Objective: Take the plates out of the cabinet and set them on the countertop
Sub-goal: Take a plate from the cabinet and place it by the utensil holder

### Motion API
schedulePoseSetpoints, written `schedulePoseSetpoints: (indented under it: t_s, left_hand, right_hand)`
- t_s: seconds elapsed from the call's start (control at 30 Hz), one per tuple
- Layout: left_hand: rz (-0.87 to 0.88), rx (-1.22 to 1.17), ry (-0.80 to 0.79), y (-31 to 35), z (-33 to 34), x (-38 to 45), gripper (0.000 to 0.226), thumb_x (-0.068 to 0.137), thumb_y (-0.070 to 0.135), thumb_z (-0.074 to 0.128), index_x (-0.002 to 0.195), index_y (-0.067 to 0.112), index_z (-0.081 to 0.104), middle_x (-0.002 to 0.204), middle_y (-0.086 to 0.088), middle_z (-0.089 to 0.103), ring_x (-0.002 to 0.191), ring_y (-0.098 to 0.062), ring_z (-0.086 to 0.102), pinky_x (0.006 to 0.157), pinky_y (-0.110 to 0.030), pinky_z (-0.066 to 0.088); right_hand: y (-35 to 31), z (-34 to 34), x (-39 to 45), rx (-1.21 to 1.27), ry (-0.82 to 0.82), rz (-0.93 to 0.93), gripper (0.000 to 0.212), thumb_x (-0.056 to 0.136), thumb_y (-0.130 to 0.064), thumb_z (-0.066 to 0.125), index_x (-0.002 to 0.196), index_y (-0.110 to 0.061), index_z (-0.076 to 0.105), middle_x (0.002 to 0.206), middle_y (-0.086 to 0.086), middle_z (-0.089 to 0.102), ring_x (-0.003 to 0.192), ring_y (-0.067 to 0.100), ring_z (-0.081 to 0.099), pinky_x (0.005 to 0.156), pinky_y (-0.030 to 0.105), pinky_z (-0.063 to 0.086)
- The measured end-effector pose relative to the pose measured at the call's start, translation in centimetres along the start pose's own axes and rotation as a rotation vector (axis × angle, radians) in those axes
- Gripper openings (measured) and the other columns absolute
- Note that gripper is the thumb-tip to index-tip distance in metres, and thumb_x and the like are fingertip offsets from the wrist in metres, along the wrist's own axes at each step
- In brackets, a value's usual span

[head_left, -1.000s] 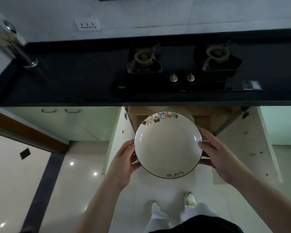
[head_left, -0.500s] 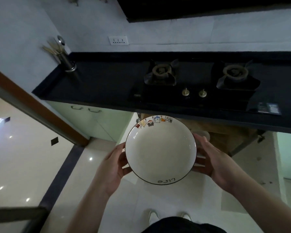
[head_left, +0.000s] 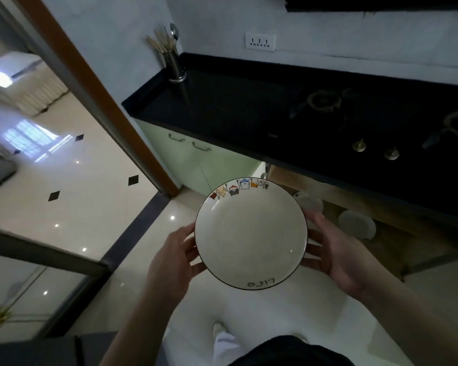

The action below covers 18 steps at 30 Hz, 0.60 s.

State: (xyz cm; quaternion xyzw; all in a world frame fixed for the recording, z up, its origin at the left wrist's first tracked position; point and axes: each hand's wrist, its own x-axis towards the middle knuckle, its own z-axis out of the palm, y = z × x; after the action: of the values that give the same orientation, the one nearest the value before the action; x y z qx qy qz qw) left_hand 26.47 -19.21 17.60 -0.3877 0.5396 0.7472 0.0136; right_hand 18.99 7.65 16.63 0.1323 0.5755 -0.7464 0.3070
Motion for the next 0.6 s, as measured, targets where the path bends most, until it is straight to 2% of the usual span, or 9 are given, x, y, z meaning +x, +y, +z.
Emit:
schedulePoseSetpoints:
  t_s: [0.2,0.43,0.53,0.6]
  left_hand:
    - [-0.087,-0.116,0.101,2.1,-5.0,2.5,0.028,0.089,0.021,0.054,0.111,0.015,0.07,0.106,-0.012,0.075,0.096,-0.03,0.07,0.072,-0.045,0.058]
    - [-0.105,-0.138,0.062,7.0,-12.5,6.4,0.031,0.09,0.027,0.049,0.107,0.016,0.073,0.104,-0.009,0.075,0.09,-0.027,0.069,0.066,-0.041,0.055]
    - [-0.098,-0.117,0.025,8.7,-14.7,7.9,0.029,0.09,0.025,0.051,0.107,0.017,0.073,0.102,-0.007,0.076,0.086,-0.024,0.069,0.063,-0.039,0.056]
    - [-0.091,-0.091,-0.003,9.7,-15.6,9.0,0.03,0.089,0.024,0.051,0.107,0.018,0.074,0.099,-0.006,0.076,0.084,-0.024,0.069,0.064,-0.039,0.057]
  right_hand:
    - [0.7,6.5,2.2,0.044,-0.02,0.041,0.039,0.101,-0.044,0.034,0.123,-0.03,0.064,0.114,0.008,0.071,0.103,0.033,0.067,0.071,0.039,0.06]
    - [2.1,15.7,5.3,-0.038,0.012,0.037,0.044,0.098,-0.052,0.032,0.121,-0.033,0.064,0.114,0.007,0.07,0.101,0.03,0.068,0.072,0.04,0.06]
    - [2.5,18.6,6.5,-0.035,0.024,0.02,0.044,0.098,-0.055,0.031,0.122,-0.036,0.064,0.115,0.005,0.07,0.103,0.029,0.067,0.076,0.042,0.06]
    - [2.7,19.8,7.1,-0.02,0.036,0.014,0.045,0.097,-0.056,0.031,0.123,-0.037,0.063,0.116,0.006,0.069,0.103,0.029,0.068,0.074,0.041,0.06]
